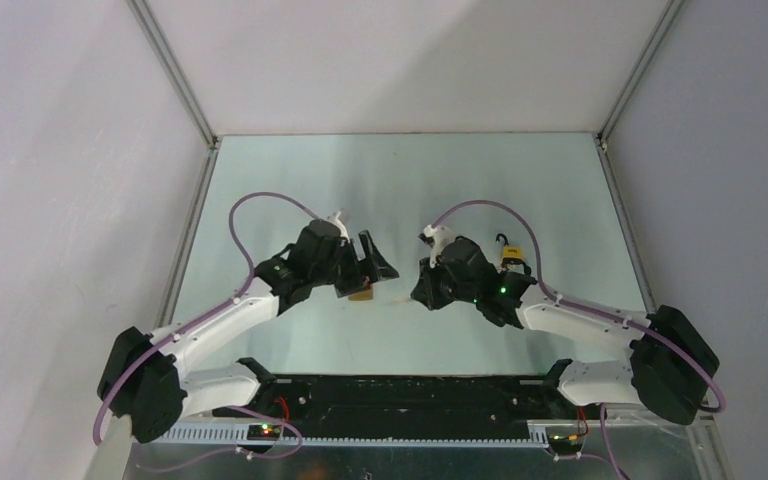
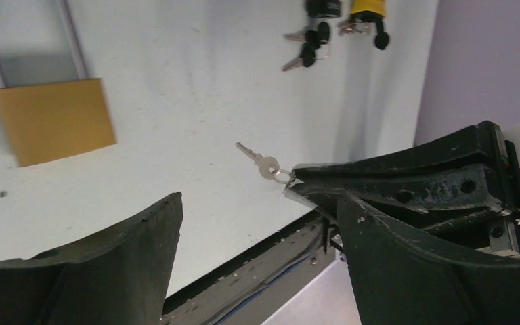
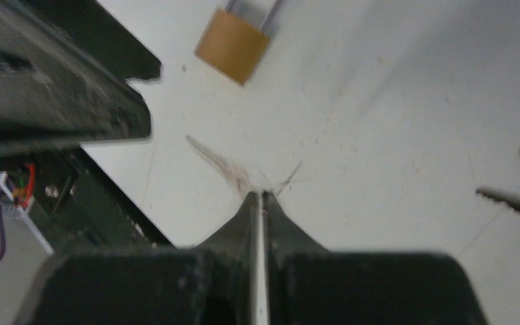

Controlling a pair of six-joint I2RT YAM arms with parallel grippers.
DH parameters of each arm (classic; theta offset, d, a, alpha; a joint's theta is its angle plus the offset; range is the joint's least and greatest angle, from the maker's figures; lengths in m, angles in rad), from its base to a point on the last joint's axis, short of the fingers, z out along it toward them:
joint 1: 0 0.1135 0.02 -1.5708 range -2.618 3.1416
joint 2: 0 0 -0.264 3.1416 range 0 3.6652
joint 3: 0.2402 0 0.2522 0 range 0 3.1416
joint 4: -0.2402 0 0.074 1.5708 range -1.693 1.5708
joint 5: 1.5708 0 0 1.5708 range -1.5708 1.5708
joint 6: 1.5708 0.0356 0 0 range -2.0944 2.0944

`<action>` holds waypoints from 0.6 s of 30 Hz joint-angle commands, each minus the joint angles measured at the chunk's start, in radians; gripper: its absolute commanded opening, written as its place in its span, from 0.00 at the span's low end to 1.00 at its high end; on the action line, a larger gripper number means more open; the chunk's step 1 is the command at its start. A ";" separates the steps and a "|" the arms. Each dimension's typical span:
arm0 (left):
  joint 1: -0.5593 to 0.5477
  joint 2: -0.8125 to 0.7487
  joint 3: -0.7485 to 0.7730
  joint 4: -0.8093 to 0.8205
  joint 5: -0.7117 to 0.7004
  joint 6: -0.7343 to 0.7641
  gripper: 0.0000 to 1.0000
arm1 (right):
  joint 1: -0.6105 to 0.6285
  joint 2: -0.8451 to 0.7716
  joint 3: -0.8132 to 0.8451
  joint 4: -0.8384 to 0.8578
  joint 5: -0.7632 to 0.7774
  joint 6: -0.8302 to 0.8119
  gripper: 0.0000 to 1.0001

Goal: Unlock with the key

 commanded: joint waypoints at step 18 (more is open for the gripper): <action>0.002 -0.201 -0.025 -0.177 -0.412 -0.090 0.85 | 0.097 -0.101 -0.019 0.065 0.236 0.060 0.13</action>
